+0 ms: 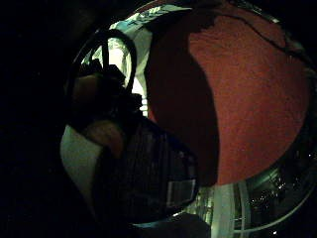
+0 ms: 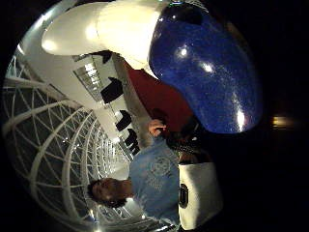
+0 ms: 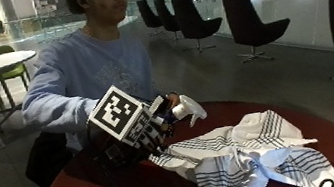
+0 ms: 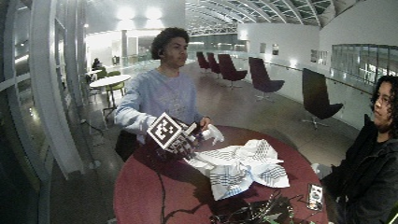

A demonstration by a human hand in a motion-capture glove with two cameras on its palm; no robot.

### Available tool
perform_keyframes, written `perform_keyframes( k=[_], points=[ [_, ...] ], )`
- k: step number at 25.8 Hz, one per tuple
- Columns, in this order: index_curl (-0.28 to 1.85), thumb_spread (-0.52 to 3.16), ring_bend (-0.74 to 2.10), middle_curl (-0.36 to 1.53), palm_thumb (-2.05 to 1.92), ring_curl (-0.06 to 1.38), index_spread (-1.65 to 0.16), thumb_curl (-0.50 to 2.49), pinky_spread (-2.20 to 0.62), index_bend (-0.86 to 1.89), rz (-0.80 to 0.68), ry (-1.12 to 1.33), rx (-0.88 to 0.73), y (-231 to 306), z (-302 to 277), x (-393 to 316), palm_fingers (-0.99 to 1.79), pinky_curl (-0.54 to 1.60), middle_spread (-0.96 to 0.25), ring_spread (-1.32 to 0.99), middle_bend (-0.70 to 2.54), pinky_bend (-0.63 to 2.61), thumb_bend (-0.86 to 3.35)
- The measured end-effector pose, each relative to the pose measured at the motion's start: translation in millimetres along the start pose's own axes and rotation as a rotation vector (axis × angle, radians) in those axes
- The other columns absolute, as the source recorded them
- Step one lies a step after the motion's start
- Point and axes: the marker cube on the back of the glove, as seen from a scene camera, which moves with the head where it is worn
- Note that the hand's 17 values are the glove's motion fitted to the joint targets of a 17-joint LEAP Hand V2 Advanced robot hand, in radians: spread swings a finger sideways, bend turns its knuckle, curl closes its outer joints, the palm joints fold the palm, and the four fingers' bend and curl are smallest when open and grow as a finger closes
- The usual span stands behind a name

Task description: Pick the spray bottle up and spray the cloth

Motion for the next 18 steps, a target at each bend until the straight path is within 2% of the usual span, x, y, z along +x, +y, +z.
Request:
perform_keyframes(
  k=[5, 12, 18],
  points=[
    [0.24, 0.7, 0.48, 0.45, 0.92, 0.38, -0.22, 0.7, 0.26, 0.09, -0.095, -0.089, 0.064, 4.9, 1.4, -12.8, 0.97, 0.36, -0.05, 0.07, 0.25, 0.32, -0.03],
    [0.24, 0.7, 0.48, 0.45, 0.92, 0.38, -0.23, 0.7, 0.26, 0.09, -0.484, -0.417, 0.238, 18.9, 31.5, -84.8, 0.97, 0.36, -0.05, 0.07, 0.25, 0.32, -0.03],
    [0.25, 0.71, 0.46, 0.45, 0.92, 0.38, -0.24, 0.7, 0.26, 0.11, -0.772, -0.55, 0.246, 5.4, 102.2, -163.9, 0.94, 0.36, -0.05, 0.06, 0.25, 0.28, -0.02]
  ],
)
